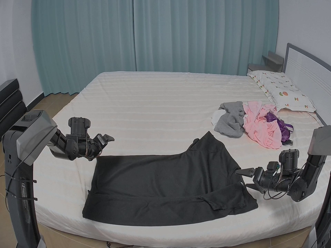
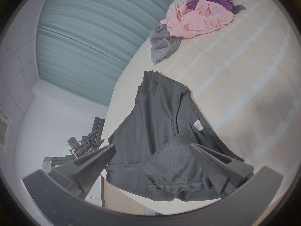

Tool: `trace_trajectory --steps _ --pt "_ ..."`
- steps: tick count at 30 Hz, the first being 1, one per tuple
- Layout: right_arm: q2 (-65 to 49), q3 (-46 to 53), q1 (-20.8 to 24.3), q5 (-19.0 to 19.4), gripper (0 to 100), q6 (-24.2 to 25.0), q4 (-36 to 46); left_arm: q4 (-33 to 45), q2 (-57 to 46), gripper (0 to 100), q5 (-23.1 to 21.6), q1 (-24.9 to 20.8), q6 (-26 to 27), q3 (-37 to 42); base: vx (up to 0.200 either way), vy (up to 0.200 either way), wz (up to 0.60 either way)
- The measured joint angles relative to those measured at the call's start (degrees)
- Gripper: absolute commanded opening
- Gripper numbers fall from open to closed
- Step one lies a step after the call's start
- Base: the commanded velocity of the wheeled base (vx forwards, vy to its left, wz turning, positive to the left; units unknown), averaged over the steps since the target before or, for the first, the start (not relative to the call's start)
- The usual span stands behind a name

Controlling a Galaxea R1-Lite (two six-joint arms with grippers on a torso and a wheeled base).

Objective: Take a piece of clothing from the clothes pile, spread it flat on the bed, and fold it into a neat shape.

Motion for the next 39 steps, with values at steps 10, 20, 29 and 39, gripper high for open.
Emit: trace_trajectory --steps 10,20,29,39 --pt "0.68 -0.06 0.16 0.02 100 0.0 0.02 -1.34 2.65 100 0.33 1.0 0.48 -0.57 0.0 0.0 0.0" --pt "0.77 0.05 0.32 0.05 100 -0.02 0.05 -3.33 3.33 100 -0.41 3.17 3.29 0.37 0.0 0.0 0.0" --pt "0.77 0.2 0.93 0.02 100 -0.02 0.05 -8.97 5.27 100 -2.66 3.58 5.73 2.54 0.0 0.0 0.0" --pt "0.77 0.39 1.34 0.33 100 -0.02 0.05 -11.39 7.39 0 -2.99 3.63 8.66 2.79 0.0 0.0 0.0"
